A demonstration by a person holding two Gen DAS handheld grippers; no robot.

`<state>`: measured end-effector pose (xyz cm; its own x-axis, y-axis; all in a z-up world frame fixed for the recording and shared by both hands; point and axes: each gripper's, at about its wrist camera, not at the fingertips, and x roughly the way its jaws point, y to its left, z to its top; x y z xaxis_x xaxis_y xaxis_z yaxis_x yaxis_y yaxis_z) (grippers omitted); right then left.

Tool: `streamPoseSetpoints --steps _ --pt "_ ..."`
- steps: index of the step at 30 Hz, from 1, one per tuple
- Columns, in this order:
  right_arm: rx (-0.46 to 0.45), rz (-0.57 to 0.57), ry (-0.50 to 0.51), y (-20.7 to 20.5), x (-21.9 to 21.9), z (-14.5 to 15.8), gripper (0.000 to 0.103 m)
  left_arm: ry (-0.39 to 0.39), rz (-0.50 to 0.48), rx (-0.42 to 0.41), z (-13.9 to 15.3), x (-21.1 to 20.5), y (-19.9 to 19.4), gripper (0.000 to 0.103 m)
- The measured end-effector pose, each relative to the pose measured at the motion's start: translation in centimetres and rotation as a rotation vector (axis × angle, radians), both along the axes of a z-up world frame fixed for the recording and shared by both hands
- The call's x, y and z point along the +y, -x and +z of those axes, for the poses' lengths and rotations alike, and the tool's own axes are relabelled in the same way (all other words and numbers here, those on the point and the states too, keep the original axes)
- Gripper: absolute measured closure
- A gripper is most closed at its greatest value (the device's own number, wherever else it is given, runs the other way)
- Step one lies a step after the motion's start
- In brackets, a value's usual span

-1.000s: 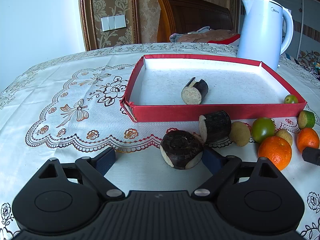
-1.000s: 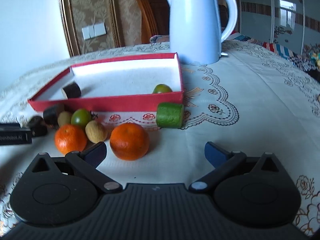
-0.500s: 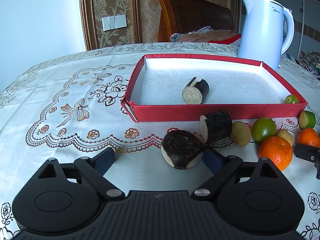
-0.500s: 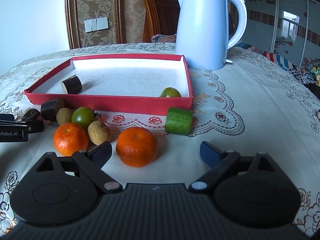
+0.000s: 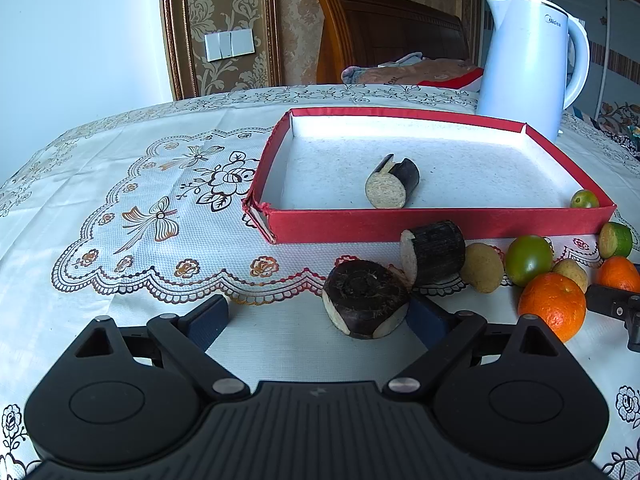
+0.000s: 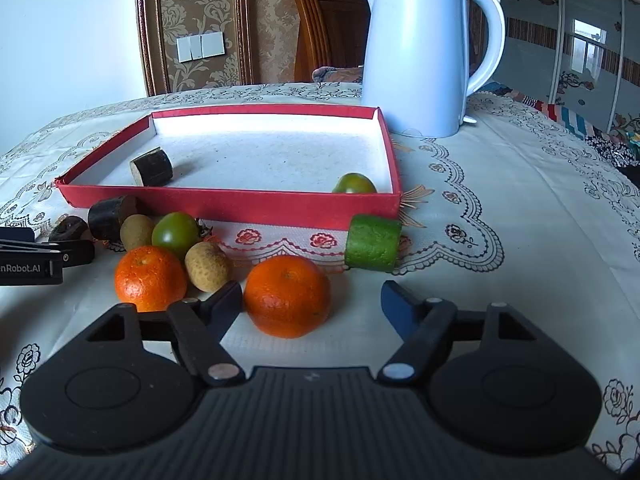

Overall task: Organize fruits
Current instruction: 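Close the left tool on the eggplant slice while the right tool grasps the tangerine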

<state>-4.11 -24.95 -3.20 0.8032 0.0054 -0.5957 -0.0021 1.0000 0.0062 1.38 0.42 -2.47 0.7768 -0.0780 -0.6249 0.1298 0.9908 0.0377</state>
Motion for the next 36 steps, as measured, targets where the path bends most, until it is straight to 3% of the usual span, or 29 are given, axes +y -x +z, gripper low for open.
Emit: streamPoseSetpoints --steps 13,24,33,35,36 --pt "-0.010 0.029 0.014 0.1 0.4 0.1 0.048 0.006 0.001 0.002 -0.1 0.1 0.0 0.007" --pt "-0.011 0.029 -0.002 0.1 0.2 0.0 0.048 0.009 -0.008 0.000 0.0 -0.2 0.1 0.008" --pt "-0.015 0.029 -0.017 0.2 -0.1 0.0 0.048 0.010 -0.055 -0.027 0.2 -0.9 0.5 0.033" --pt "-0.019 0.036 -0.025 0.2 -0.1 0.0 0.054 0.007 -0.082 -0.033 0.2 -1.2 0.7 0.050" --pt "-0.021 0.041 -0.027 0.2 -0.1 0.1 0.055 0.007 -0.097 -0.035 0.3 -1.3 0.9 0.053"
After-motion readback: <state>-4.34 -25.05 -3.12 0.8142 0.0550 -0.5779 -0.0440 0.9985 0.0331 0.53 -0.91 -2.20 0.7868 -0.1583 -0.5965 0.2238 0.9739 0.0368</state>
